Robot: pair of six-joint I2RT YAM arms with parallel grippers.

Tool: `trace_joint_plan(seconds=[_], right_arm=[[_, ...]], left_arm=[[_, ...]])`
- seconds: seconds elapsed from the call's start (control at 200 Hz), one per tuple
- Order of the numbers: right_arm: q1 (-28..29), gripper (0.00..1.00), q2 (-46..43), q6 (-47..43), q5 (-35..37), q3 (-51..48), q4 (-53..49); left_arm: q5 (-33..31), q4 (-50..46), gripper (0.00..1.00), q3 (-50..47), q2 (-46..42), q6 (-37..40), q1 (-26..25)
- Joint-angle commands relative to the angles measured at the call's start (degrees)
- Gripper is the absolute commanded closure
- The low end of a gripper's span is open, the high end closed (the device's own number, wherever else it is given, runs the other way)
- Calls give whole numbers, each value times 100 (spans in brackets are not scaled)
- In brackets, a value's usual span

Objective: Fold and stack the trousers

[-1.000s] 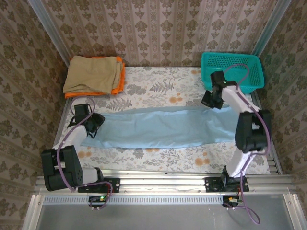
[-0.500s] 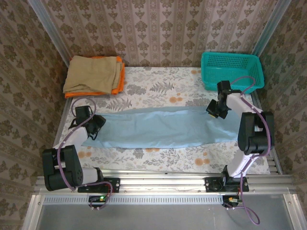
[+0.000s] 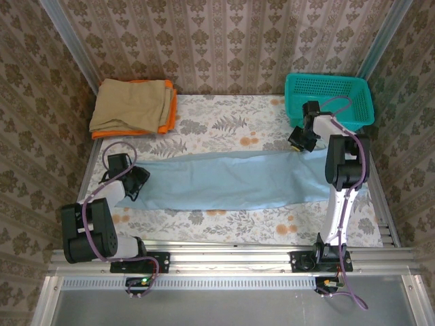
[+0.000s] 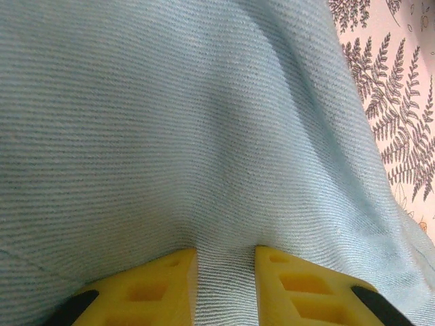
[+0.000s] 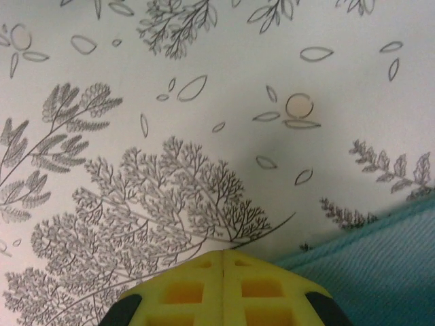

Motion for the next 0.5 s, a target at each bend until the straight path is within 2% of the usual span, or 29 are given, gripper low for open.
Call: trace_joint_plan(seconds=[0.0, 0.165, 0.225, 0.365, 0.495], right_arm=[[-56, 97, -1, -159, 56, 400, -360], [-45, 95, -1122, -168, 162, -110, -241], [-54, 94, -1599, -111, 325, -416, -204], [-71, 93, -2446, -15, 290, -1444, -73], [-71, 92, -2619, -22, 68, -2167, 136]], left_arm=[[21, 4, 72, -30, -56, 8, 73], [86, -194, 73, 235, -192, -20, -28], [-99, -565, 73, 553, -347, 90, -349], [-868, -1183, 71, 1259, -473, 456, -1472], [-896, -961, 70, 1209, -153, 349, -1793]])
